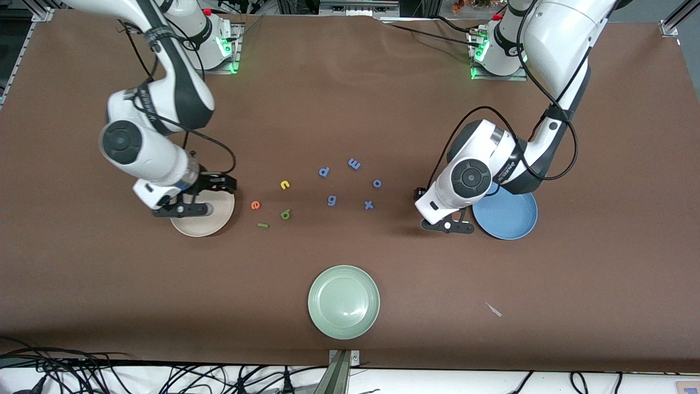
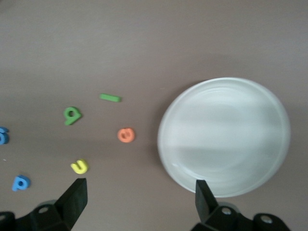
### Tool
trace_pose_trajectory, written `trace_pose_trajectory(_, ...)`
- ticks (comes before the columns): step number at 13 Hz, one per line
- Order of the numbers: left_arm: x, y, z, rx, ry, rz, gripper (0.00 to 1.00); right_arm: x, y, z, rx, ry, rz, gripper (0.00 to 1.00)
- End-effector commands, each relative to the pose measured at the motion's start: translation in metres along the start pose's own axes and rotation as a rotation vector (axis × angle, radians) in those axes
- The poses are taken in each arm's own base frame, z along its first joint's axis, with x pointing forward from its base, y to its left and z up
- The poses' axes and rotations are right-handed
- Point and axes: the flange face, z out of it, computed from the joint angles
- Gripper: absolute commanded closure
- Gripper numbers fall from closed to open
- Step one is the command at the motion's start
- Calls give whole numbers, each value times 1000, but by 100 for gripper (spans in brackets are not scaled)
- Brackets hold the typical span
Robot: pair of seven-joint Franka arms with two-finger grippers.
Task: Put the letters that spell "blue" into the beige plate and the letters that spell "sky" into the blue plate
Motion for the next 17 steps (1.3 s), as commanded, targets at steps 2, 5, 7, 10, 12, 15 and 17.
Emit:
trace_pose_trajectory(2, -5, -20, 38, -14, 61, 68, 11, 9, -27, 51, 28, 64, -36, 1)
trace_pose_trajectory(5, -6, -38, 54, 16, 73, 138, 18, 4, -33, 84, -25, 72, -119, 1)
trace_pose_trajectory(7, -10, -40, 67, 20, 74, 151, 25, -6, -32, 114, -44, 89, -170, 1)
trace_pose_trajectory(10, -13, -49, 79, 9, 86, 163, 25, -9, -32, 127, -56, 83, -193, 1)
trace_pose_trajectory(12, -15, -49, 85, 26, 92, 183, 29, -8, -33, 140, -42, 90, -194, 1)
trace_pose_trajectory(15, -14, -60, 96, 33, 105, 187, 32, -8, -33, 149, -32, 93, -195, 4)
trace_pose_trajectory(17, -16, -60, 100, 26, 115, 190, 40, -8, -38, 153, -21, 101, -197, 6)
